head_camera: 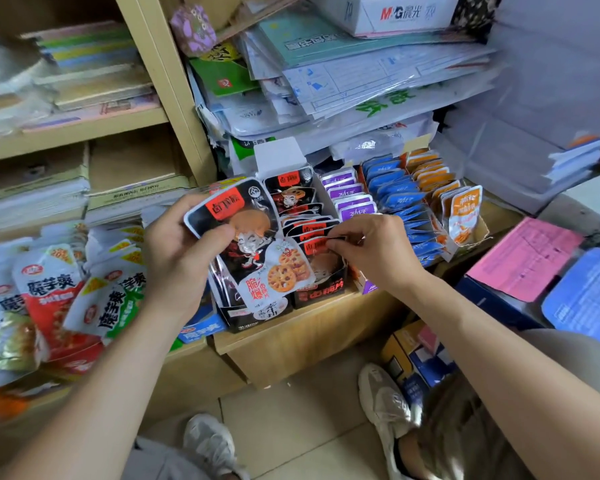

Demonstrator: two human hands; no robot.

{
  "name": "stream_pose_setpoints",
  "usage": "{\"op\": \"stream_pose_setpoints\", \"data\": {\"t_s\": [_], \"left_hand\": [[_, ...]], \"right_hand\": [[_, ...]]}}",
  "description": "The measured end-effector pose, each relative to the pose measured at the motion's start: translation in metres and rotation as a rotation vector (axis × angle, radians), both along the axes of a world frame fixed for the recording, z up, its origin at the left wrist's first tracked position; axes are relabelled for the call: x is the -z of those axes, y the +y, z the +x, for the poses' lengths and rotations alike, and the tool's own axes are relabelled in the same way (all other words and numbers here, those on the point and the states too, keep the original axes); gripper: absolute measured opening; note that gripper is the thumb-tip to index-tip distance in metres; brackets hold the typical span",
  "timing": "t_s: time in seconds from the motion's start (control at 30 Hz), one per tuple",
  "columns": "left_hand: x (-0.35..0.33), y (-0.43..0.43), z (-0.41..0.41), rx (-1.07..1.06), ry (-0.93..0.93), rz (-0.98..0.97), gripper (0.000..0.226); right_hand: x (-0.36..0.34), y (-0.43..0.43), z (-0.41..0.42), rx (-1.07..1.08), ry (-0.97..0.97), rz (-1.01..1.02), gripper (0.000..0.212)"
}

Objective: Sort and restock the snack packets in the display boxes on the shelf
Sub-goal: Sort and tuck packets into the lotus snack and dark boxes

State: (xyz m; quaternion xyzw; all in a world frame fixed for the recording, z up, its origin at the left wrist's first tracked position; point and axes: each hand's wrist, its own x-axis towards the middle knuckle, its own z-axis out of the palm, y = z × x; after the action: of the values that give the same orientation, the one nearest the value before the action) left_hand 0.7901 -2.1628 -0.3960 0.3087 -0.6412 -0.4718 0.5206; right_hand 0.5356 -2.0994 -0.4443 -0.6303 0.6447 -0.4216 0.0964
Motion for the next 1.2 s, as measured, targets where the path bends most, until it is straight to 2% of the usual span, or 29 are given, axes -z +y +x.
{"op": "stream_pose_setpoints", "data": {"t_s": [0.1, 0.27, 0.4, 0.47, 0.63, 0.73, 0.8, 0.97, 1.1, 1.2], "left_hand": [[0.003, 0.004, -0.006, 0.003, -0.135, -0.080, 0.017], [0.009, 0.012, -0.025, 0.031, -0.264, -0.176, 0.024], [0.010, 0.010, -0.030, 0.022, -0.326, -0.255, 0.028], [0.009, 0.009, -0.032, 0.032, -0.359, -0.318, 0.028], [0.014, 0.008, -0.042, 0.075, -0.447, -0.486, 0.022], [0.014, 0.006, -0.045, 0.103, -0.453, -0.486, 0.023], [0.012, 0.005, -0.045, 0.120, -0.426, -0.423, 0.024], [0.012, -0.003, -0.043, 0.129, -0.373, -0.237, 0.028], [0.011, -0.007, -0.039, 0.095, -0.350, -0.225, 0.034], [0.009, -0.006, -0.038, 0.040, -0.286, -0.266, 0.032]], "right_hand": [[0.001, -0.002, 0.001, 0.030, -0.112, 0.021, 0.008], [-0.002, -0.009, -0.003, 0.040, -0.407, 0.102, 0.007], [-0.006, -0.013, -0.011, -0.041, -0.639, 0.193, 0.005], [-0.008, -0.012, -0.016, -0.085, -0.690, 0.236, 0.009], [-0.016, 0.003, -0.024, -0.220, -0.604, 0.311, 0.025], [-0.015, 0.016, -0.025, -0.186, -0.262, 0.256, 0.036], [-0.012, 0.019, -0.021, -0.096, -0.125, 0.203, 0.037], [-0.003, 0.018, -0.008, 0.003, -0.096, 0.133, 0.034], [0.000, 0.017, -0.003, 0.030, -0.156, 0.136, 0.034], [-0.005, 0.016, 0.000, 0.037, -0.179, 0.030, 0.028]]}}
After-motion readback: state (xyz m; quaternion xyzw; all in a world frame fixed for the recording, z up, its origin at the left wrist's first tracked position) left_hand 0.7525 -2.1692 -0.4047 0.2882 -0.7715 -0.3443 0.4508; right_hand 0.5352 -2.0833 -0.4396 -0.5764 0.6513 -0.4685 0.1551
